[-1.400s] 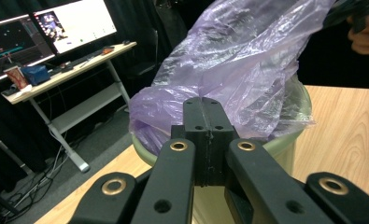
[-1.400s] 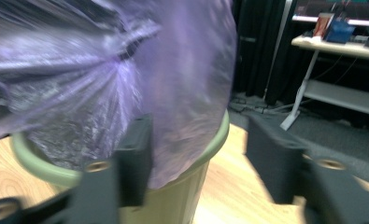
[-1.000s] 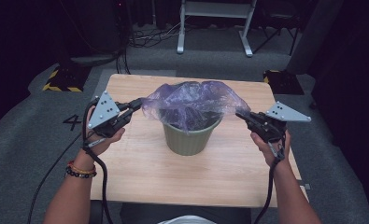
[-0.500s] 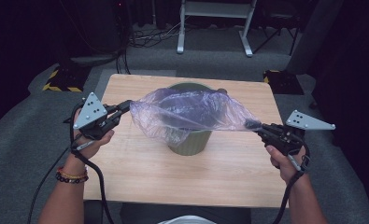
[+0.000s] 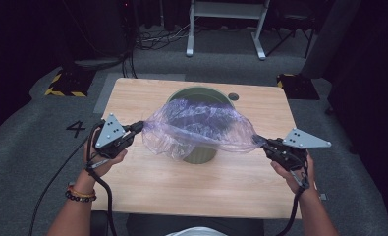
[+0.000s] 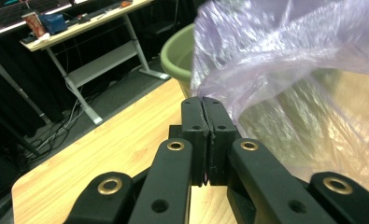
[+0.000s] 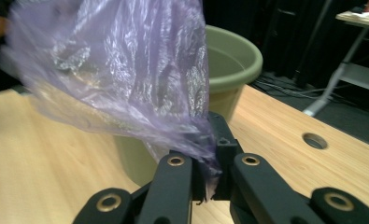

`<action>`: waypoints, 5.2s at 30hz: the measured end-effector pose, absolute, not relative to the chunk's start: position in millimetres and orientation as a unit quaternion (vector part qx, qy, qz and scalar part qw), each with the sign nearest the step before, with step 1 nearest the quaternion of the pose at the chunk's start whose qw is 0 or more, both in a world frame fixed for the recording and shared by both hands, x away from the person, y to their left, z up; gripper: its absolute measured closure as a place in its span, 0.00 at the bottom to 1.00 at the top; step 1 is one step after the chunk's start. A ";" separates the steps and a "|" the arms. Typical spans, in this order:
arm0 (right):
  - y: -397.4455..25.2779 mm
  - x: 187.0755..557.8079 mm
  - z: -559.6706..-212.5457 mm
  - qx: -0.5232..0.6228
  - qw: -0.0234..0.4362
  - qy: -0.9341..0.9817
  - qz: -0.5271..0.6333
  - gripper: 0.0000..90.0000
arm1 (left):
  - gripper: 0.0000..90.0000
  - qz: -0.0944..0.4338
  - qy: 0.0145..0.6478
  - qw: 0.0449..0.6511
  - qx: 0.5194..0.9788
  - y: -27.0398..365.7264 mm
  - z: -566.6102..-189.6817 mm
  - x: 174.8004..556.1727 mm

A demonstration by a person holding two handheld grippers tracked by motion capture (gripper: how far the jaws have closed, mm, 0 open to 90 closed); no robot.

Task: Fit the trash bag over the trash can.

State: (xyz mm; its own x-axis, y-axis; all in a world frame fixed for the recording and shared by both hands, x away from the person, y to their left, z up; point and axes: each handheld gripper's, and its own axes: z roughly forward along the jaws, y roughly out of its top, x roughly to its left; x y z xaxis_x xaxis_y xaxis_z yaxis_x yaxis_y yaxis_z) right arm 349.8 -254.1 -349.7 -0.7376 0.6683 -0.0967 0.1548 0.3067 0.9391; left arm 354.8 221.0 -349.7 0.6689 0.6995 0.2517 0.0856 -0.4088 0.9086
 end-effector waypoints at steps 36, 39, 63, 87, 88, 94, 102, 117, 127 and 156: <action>-238.4 337.0 -374.4 0.187 0.365 0.757 0.508 0.36 | 0.74 0.314 0.268 0.503 0.759 211.8 -365.3 364.8; -240.1 332.5 -370.6 0.168 0.366 0.744 0.533 0.67 | 0.85 0.329 0.253 0.494 0.764 208.3 -360.4 365.6; -259.8 365.4 -378.4 0.297 0.278 0.753 0.518 1.00 | 0.21 0.283 0.141 0.496 0.808 177.7 -376.4 314.2; -254.2 360.3 -373.5 0.287 0.280 0.759 0.513 0.75 | 1.00 0.319 0.118 0.441 0.831 147.1 -379.3 340.8; -254.3 359.7 -373.8 0.284 0.282 0.761 0.511 0.75 | 1.00 0.317 0.117 0.445 0.829 148.3 -377.7 340.5; -253.8 357.3 -371.4 0.269 0.277 0.768 0.510 0.95 | 0.43 0.293 0.124 0.466 0.825 145.5 -379.6 338.0; -245.2 355.4 -362.3 0.254 0.260 0.778 0.513 0.98 | 0.20 0.343 0.124 0.439 0.821 126.4 -385.7 339.7; -239.5 351.4 -351.9 0.243 0.266 0.779 0.513 0.91 | 1.00 0.337 0.103 0.448 0.822 135.8 -363.2 339.3; -227.6 345.9 -338.7 0.244 0.350 0.740 0.520 0.45 | 1.00 0.303 0.146 0.480 0.810 141.0 -325.8 352.6; -294.1 312.0 -356.1 0.174 0.324 0.723 0.585 0.33 | 1.00 0.299 0.173 0.455 0.820 119.8 -328.9 365.2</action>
